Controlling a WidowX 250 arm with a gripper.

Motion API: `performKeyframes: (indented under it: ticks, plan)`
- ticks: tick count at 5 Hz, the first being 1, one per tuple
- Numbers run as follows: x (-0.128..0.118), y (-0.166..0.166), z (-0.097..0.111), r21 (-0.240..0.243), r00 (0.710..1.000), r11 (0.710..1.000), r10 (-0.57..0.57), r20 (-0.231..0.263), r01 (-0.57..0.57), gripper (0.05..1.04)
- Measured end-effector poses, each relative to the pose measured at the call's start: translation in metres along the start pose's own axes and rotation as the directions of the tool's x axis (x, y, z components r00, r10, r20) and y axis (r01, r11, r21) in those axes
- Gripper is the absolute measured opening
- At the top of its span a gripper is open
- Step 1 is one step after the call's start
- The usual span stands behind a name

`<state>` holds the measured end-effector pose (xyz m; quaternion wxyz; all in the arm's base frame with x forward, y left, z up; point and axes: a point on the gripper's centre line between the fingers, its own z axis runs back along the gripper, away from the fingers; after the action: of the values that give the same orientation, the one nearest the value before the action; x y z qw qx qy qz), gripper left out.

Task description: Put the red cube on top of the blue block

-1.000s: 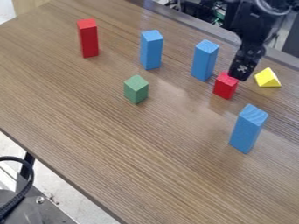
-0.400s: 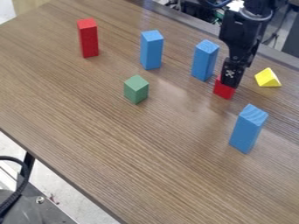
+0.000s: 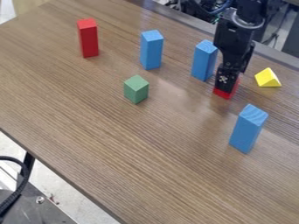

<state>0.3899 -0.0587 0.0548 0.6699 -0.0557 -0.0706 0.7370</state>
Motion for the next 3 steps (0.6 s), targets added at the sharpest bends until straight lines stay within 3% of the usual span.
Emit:
performKeyframes:
  ticks: [1,2,3]
  plan:
    - [-0.0006,0.003,-0.0065,0.002,1.0,1.0,-0.008,-0.002,0.008,0.967]
    - [0.0008,0.0058,-0.0105,0.001,1.0,1.0,-0.013,0.003,0.013,0.685]
    - [-0.0009,0.0072,-0.0115,-0.003,1.0,1.0,-0.021,0.004,0.021,0.545]
